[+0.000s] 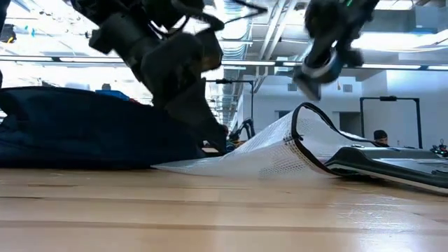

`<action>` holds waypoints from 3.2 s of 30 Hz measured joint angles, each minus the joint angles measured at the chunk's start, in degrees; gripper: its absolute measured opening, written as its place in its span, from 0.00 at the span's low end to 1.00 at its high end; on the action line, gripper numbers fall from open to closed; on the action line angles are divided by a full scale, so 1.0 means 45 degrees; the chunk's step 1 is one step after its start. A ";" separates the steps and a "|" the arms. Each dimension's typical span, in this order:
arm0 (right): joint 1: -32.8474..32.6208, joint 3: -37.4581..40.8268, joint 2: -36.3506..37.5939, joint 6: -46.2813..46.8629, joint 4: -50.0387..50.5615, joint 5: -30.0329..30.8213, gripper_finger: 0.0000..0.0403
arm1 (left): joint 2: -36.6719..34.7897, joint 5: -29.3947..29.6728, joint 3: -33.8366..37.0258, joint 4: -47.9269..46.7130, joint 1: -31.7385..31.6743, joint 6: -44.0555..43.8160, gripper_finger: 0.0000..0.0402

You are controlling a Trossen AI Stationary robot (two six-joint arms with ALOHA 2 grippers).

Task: Unpack backpack
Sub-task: Remove the black mini fan from the white zip lock bag, then move the black calculator to the bottom right of the table

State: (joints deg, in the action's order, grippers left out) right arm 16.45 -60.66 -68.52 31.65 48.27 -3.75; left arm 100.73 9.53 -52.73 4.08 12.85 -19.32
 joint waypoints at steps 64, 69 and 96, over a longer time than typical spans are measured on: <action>-0.3244 0.1809 0.1442 0.2084 0.2010 -0.0352 0.66 | -0.1243 0.2504 -0.0005 -0.0963 0.1535 -0.1161 0.00; -0.6380 0.3888 0.1523 0.5642 0.0141 0.0102 0.66 | -0.1243 0.2508 -0.0005 -0.0939 0.1061 -0.0863 0.00; -0.8041 0.4047 -0.3735 0.6698 -0.5482 0.3255 0.03 | -0.1243 0.1950 -0.0005 -0.1233 0.0226 0.0082 0.00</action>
State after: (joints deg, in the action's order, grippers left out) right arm -19.73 -42.45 -85.33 61.79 23.60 10.90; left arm 95.13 18.31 -52.75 -1.47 13.87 -18.95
